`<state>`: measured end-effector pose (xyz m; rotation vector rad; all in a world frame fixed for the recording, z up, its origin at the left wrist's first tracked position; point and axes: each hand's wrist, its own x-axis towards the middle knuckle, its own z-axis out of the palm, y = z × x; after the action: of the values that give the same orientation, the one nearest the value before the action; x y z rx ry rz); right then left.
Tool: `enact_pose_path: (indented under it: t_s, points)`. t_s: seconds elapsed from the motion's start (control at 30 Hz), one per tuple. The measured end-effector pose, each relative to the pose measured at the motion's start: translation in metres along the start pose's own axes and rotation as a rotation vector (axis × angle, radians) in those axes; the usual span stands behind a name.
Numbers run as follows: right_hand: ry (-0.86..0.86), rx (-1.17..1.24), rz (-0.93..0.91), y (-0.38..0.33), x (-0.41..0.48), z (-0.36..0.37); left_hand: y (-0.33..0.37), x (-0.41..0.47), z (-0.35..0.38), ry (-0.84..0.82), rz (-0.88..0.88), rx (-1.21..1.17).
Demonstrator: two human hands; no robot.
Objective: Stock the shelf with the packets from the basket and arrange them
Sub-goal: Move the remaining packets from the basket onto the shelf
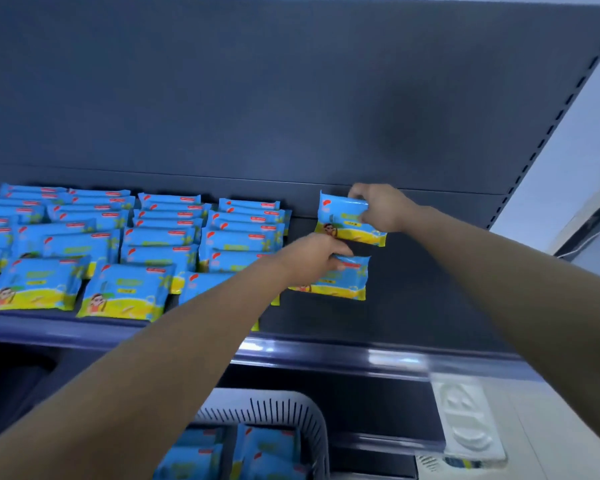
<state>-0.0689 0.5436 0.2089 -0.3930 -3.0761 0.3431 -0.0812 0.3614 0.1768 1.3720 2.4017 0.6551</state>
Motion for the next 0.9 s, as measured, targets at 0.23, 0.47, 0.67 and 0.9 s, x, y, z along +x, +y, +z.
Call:
enact_pose_path:
  t_s: [0.23,0.47,0.67,0.9]
  points:
    - [-0.042,0.04,-0.059,0.017,0.054,0.032,-0.016,0.028,0.003,-0.065,-0.071,0.111]
    - [0.022,-0.05,-0.117,0.016,0.082,0.044,-0.031,0.039,0.003,-0.057,-0.098,0.253]
    - [0.113,-0.272,-0.245,0.015,0.102,0.048,-0.036,0.051,0.001,-0.006,-0.112,0.317]
    - [0.204,-0.316,-0.278,0.024,0.105,0.056,-0.042,0.073,-0.002,0.038,-0.127,0.405]
